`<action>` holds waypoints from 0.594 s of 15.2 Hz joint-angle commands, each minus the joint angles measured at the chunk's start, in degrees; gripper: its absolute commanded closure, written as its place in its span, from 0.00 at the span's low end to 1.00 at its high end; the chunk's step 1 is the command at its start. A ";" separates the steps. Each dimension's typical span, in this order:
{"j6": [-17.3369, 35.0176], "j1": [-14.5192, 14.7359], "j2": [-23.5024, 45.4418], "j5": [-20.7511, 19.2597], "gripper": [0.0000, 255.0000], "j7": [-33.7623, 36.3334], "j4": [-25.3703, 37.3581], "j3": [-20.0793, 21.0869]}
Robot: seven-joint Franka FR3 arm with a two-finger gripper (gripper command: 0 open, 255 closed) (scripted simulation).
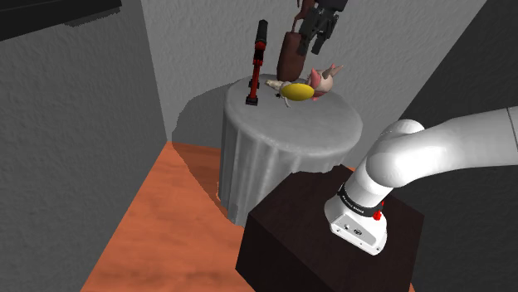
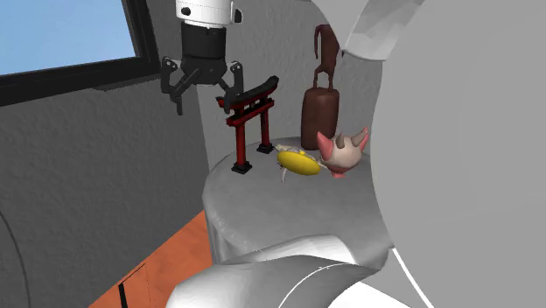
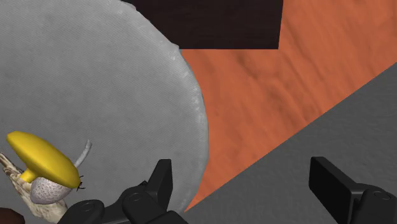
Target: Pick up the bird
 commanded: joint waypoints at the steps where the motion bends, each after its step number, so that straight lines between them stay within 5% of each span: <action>1: 0.00 0.00 0.00 0.00 0.00 0.00 0.00 0.00; 9: 10.33 -1.38 8.01 -6.47 0.00 -9.93 -3.67 -5.01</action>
